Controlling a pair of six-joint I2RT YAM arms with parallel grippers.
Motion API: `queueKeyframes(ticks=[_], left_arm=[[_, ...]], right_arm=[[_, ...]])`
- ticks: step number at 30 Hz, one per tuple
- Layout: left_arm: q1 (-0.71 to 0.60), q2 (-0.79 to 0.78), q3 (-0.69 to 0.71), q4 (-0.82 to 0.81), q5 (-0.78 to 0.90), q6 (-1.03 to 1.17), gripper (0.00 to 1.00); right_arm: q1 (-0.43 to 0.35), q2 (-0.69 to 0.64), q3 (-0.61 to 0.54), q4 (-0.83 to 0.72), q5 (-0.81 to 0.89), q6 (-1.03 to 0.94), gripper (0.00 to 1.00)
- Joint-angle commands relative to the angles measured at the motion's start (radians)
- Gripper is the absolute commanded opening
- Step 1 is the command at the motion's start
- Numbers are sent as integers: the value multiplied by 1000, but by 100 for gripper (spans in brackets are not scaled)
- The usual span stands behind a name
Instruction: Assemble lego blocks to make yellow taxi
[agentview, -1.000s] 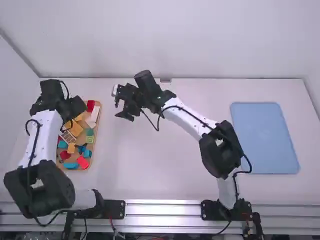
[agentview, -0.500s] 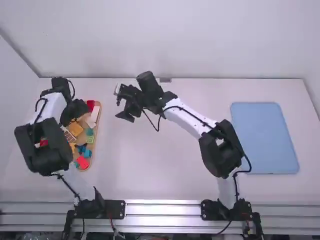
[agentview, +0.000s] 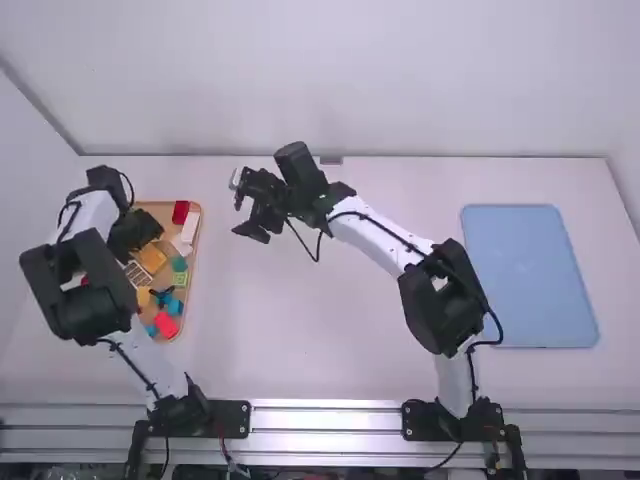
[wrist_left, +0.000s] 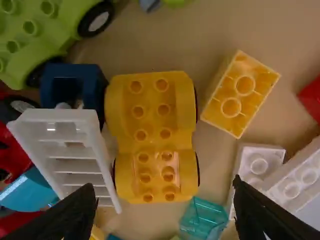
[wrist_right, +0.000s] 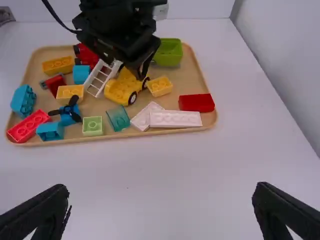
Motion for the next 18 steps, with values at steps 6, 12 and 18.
queueKeyframes(ticks=[6, 12, 18], left_arm=[[-3, 30, -6, 44, 6, 2, 70], [-4, 30, -79, 145, 35, 49, 70], [-3, 30, -105, 137, -5, 35, 69]], right_arm=[[0, -29, 5, 0, -7, 5, 98], [1, -29, 4, -1, -10, 5, 98], [1, -29, 4, -1, -10, 5, 98]])
